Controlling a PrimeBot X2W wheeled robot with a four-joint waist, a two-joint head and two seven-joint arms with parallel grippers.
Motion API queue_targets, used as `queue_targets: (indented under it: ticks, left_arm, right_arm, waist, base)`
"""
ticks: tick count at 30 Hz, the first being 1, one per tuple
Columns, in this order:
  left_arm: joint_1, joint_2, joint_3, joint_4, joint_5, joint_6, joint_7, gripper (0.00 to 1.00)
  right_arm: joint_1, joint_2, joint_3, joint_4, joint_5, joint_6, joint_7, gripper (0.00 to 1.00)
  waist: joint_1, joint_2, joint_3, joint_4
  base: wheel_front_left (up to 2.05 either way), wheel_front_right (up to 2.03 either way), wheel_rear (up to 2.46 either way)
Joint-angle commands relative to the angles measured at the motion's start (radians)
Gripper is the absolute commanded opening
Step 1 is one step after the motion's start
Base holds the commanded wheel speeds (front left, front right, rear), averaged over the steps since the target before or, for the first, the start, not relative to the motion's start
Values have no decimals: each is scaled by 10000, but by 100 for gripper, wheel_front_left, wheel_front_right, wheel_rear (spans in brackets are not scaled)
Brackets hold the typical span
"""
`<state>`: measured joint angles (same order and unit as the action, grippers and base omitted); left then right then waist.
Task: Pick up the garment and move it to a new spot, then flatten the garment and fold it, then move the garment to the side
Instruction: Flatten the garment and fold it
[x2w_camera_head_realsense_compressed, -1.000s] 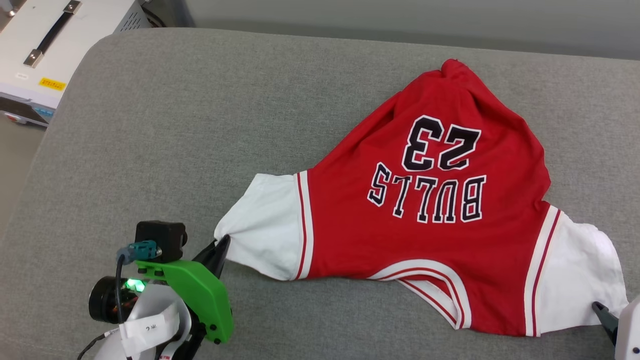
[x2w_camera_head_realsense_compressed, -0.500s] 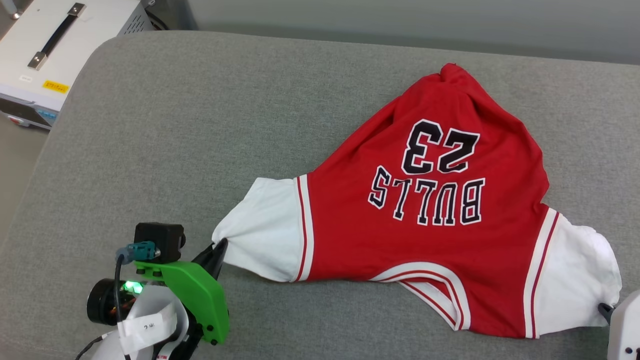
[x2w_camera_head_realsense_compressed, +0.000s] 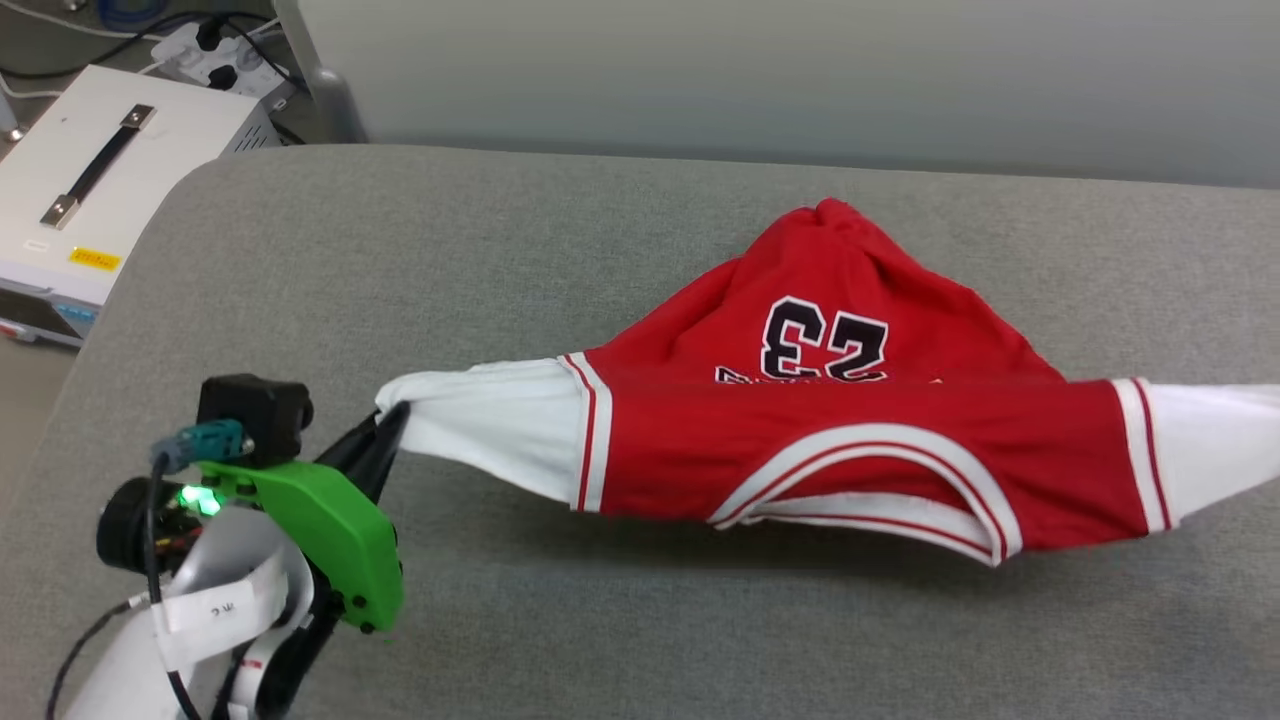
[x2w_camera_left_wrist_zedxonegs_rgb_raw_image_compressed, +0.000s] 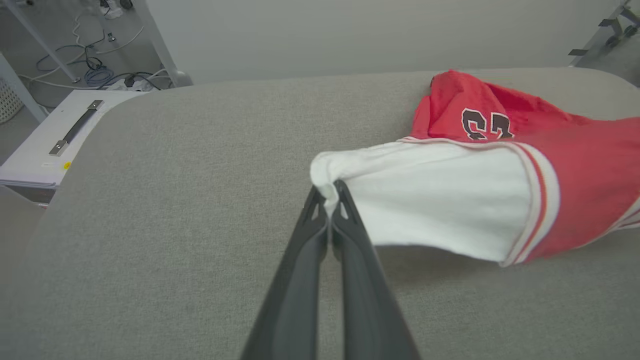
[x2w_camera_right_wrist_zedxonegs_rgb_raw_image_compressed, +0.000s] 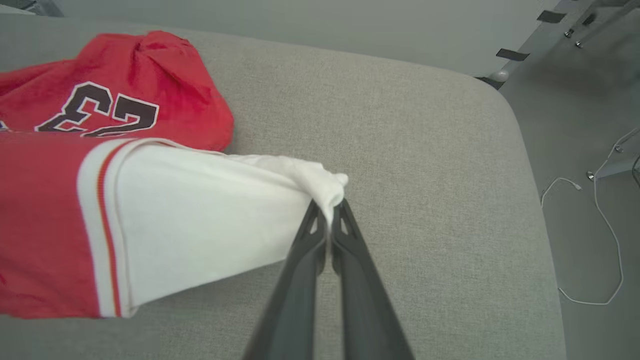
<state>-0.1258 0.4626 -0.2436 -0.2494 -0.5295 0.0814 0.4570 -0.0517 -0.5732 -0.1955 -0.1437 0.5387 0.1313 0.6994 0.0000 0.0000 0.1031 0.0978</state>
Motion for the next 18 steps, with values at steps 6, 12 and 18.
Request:
queue_targets:
  ticks: [6,12,18]
  left_arm:
    - [-1176,625,755,-742,-184,-153,157,0]
    - [-2062,875,1158,-1339,-468,-215,398,0]
    - [-3358,1143,1575,-1695,-666,-251,606,0]
  right_arm:
    - [-1411,-1093,-181,-450,733,-6,138,0]
    - [-2517,-1554,-140,-464,1117,-6,-113,0]
    - [-3927,-1881,118,-339,1193,-6,-721,0]
  waist:
    - [0,0,-624,-478]
    - [0,0,-769,-617]
    - [0,0,-375,-780]
  base:
    - [0,0,0]
    - [0,0,0]
    - [0,0,0]
